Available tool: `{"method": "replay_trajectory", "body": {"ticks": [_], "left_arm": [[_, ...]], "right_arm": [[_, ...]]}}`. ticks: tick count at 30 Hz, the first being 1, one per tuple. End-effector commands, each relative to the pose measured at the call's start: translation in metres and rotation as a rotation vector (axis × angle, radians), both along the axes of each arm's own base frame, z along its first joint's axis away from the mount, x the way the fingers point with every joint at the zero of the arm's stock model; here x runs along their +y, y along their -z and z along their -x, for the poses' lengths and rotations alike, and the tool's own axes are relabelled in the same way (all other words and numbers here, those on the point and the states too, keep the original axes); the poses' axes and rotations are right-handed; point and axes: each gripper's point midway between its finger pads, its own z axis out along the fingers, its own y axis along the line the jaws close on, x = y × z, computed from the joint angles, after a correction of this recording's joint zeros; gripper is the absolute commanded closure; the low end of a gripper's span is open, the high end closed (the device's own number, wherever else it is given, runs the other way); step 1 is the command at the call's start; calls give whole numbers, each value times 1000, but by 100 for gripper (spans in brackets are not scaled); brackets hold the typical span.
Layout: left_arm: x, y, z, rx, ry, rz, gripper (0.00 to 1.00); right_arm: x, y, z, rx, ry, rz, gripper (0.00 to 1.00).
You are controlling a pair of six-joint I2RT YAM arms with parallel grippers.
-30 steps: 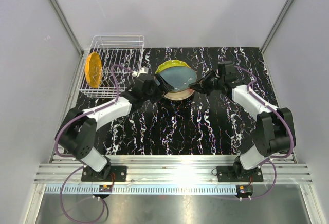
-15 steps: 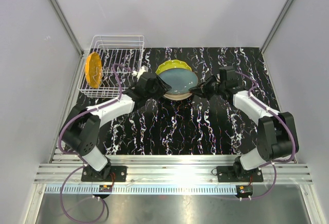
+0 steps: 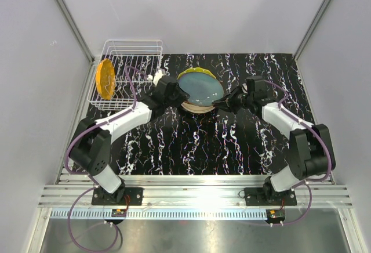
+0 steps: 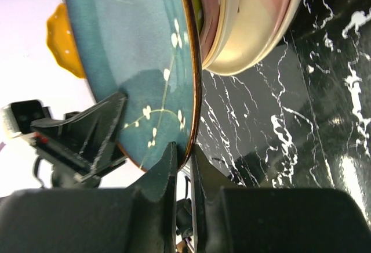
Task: Load the plates into the dish rack
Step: Pass the plate from the right arm to the left
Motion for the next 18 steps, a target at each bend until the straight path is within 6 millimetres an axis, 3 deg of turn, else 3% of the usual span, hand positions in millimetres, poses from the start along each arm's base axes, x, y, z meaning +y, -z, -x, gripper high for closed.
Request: {"method": "replay_trajectory", "body": {"ticks": [1, 2, 4, 10, 17, 18], "left_arm": [[-14, -78, -31, -202, -18, 73, 91], [-15, -82, -33, -204, -15, 67, 97], [-16, -87, -35, -211, -14, 60, 100], [-16, -109, -44, -277, -9, 43, 100], [-6, -150, -54, -415, -40, 27, 100], [-6, -164, -56, -438, -38, 27, 100]], "right_arm": [[16, -23, -11, -159, -128, -31, 89], [16, -25, -14, -172, -127, -32, 88], [16, -31, -18, -198, -127, -27, 86], [20, -40, -22, -231, -156, -33, 54], [21, -50, -24, -254, -158, -41, 46], [21, -53, -23, -256, -159, -47, 45]]}}
